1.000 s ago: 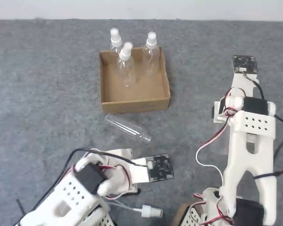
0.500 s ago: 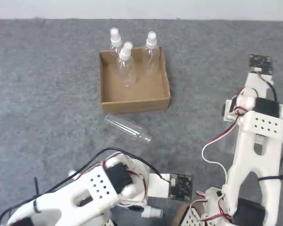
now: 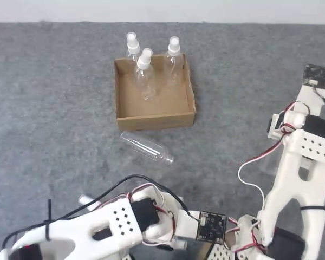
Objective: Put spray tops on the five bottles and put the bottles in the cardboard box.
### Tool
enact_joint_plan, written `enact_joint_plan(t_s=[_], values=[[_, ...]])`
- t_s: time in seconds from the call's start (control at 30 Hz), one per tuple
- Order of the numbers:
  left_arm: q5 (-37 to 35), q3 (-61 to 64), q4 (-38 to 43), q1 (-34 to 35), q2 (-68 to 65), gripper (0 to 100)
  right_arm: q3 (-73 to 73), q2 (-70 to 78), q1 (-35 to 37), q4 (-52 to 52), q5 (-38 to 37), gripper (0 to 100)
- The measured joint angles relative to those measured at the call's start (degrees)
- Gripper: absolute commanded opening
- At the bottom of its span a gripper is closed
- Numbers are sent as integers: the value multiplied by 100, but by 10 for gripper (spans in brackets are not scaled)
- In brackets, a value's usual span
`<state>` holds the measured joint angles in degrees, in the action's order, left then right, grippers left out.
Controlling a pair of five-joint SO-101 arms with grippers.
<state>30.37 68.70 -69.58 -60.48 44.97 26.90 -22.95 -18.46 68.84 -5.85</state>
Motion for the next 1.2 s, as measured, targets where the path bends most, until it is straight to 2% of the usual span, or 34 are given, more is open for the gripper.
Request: enact_joint_plan(t_s=[0.37,0.6,0.97,1.2], values=[[-114,360,510,-44,62,283,0,0,0,0,0,27],[-88,510,501,-53,0,284,0,0,-9,-26,0,27],[-62,659,501,-53,404,282,0,0,-466,-264,0,27],[-70,466,501,-53,-607,269,0,0,-466,-264,0,27]])
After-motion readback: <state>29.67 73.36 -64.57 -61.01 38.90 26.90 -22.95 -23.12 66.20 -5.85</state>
